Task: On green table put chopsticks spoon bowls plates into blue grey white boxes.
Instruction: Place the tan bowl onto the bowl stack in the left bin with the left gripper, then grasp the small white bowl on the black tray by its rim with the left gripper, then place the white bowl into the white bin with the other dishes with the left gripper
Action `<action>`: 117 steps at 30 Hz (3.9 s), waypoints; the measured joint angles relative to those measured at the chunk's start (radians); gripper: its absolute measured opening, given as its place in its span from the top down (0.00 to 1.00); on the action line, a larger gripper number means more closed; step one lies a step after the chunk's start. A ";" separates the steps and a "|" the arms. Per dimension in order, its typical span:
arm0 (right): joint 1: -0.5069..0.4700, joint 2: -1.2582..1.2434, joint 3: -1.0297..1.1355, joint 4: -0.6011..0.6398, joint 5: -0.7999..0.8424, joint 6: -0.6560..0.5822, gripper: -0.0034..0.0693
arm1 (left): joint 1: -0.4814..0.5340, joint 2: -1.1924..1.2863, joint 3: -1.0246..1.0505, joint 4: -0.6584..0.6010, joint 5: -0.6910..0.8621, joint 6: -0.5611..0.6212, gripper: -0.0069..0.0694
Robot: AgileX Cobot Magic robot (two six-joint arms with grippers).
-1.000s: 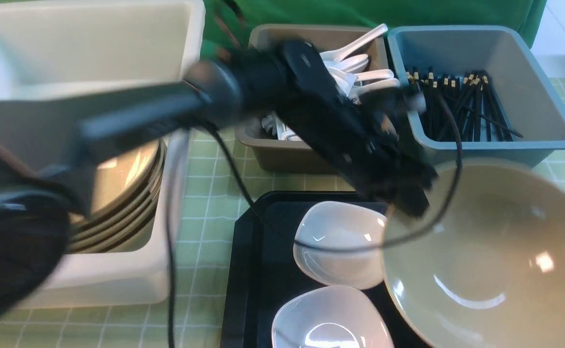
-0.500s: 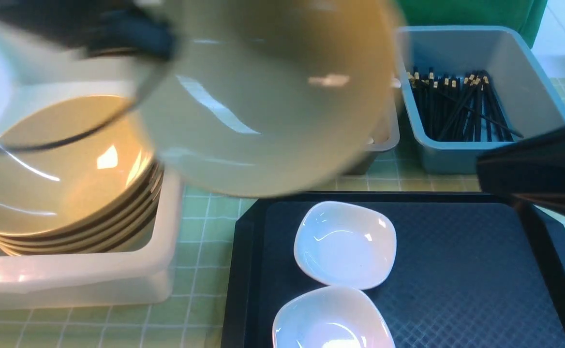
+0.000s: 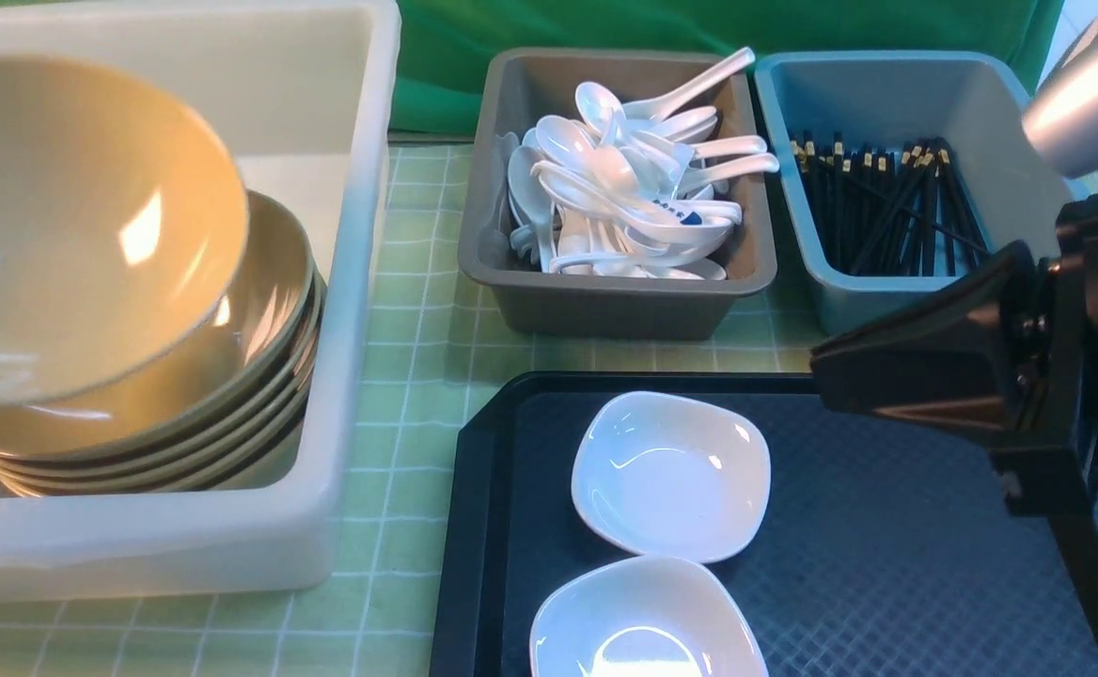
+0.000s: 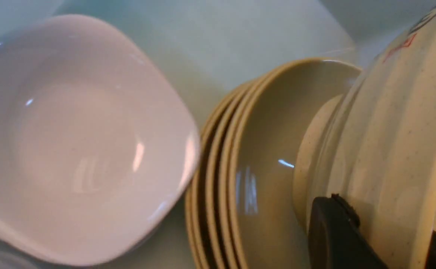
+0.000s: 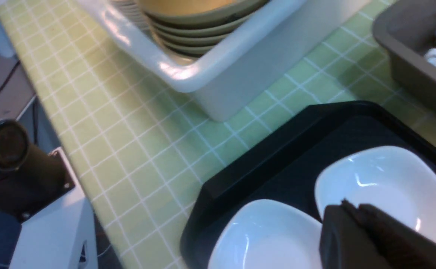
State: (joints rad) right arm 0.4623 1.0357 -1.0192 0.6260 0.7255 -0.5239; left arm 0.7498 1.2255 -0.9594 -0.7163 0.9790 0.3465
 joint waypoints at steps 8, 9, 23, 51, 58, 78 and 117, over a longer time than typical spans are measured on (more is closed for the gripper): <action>0.005 0.001 -0.001 0.001 0.003 -0.001 0.89 | -0.116 0.056 0.009 0.103 -0.024 -0.136 0.88; 0.005 0.001 -0.001 0.001 0.006 0.000 0.88 | -0.123 0.056 0.009 0.120 -0.024 -0.161 0.88; 0.006 0.048 -0.006 -0.068 0.004 0.098 0.59 | -0.299 0.056 -0.038 0.386 -0.012 -0.378 0.19; -0.141 0.150 -0.008 0.017 0.097 -0.003 0.34 | -1.151 0.363 -0.325 0.110 -0.038 -0.040 0.18; -0.141 0.053 -0.008 0.017 0.187 -0.021 0.34 | -1.169 0.683 -0.534 0.139 0.060 0.001 0.18; -0.141 0.003 -0.008 -0.021 0.212 -0.048 0.34 | -1.167 0.915 -0.580 0.000 0.015 0.182 0.83; 0.225 0.611 -0.756 -0.001 0.252 -0.175 0.92 | -0.199 -0.156 0.020 0.241 -0.138 -0.267 0.89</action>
State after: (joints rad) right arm 0.6873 1.6464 -1.7751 0.6247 0.9778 -0.6993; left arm 0.5511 1.0698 -0.9390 -0.4754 0.8406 0.0790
